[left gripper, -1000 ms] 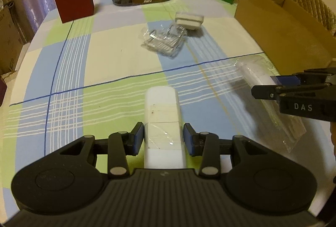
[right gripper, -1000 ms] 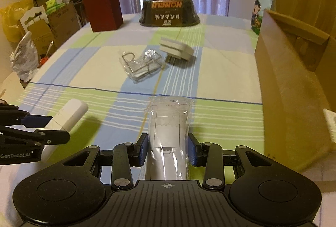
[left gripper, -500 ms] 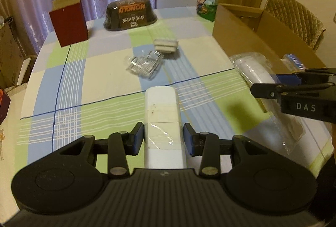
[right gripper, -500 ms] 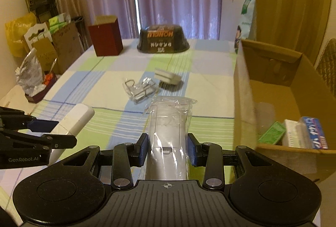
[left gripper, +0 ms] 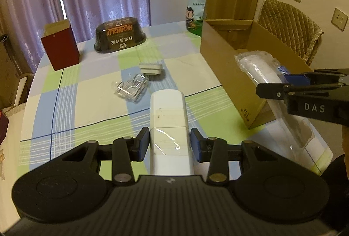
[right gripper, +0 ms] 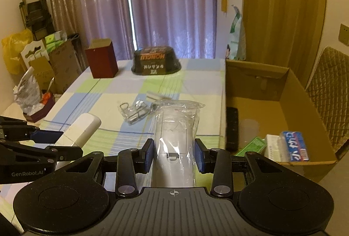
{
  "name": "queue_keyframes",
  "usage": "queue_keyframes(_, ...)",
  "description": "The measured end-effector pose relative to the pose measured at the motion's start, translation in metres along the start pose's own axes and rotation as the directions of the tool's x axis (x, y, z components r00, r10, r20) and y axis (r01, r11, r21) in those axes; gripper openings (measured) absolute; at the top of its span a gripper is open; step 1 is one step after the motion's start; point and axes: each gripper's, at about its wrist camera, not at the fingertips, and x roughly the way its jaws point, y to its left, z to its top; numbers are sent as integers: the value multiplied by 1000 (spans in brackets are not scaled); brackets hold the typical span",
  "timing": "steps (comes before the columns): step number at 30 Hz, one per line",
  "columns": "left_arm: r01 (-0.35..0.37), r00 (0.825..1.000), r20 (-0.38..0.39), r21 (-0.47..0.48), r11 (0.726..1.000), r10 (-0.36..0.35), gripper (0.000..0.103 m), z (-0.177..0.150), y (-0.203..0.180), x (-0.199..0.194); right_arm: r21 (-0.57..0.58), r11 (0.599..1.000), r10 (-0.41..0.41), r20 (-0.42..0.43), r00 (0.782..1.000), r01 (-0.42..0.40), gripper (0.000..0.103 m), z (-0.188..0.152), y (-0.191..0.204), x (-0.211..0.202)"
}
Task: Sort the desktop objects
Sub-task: 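Carry the white remote and bagged white device over the cardboard box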
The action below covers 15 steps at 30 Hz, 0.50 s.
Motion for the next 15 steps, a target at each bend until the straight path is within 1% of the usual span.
queue_keyframes(8,24,1000,15,35,999,-25,35,16,-22,0,19,999,-33,22,999,32,37,8,-25,-10)
queue_keyframes(15,76,996,31,75,994,-78,35,44,-53,12,48,995,-86,37,996,84,37,19,-61,-15)
